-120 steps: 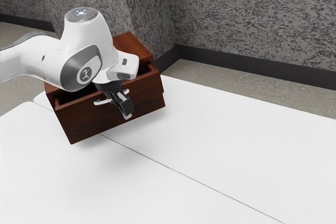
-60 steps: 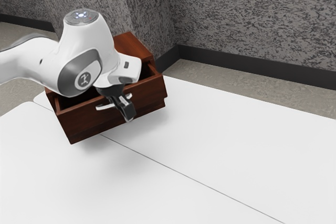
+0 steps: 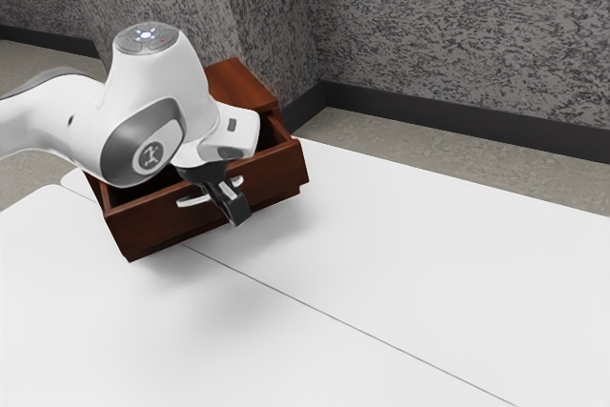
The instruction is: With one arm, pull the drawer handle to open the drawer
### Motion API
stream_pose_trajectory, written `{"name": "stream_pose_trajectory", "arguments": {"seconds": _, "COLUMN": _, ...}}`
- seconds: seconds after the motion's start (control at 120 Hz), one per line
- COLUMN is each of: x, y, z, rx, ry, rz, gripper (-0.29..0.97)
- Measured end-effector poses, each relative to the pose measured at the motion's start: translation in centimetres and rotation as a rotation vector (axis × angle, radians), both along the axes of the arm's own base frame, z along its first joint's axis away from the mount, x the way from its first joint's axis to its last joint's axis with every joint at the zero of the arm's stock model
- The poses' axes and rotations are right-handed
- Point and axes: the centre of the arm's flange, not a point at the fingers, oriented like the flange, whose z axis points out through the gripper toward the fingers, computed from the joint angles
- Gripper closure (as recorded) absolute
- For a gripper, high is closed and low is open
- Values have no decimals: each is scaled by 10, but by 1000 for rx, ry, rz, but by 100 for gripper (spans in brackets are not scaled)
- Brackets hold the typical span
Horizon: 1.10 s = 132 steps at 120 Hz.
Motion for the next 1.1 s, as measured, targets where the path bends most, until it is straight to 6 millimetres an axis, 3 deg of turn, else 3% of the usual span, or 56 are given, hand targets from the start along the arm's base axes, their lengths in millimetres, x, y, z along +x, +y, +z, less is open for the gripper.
{"name": "stream_pose_trajectory", "arguments": {"seconds": 0.342, "x": -1, "y": -2, "z": 1, "rx": -4, "ry": -14, "rz": 11, "gripper": 21}}
{"name": "stream_pose_trajectory", "arguments": {"seconds": 0.583, "x": -4, "y": -9, "z": -5, "rx": -10, "ry": -11, "rz": 10, "gripper": 10}}
{"name": "stream_pose_trajectory", "arguments": {"seconds": 1.1, "x": -10, "y": -19, "z": -4, "rx": -23, "ry": -31, "rz": 25, "gripper": 17}}
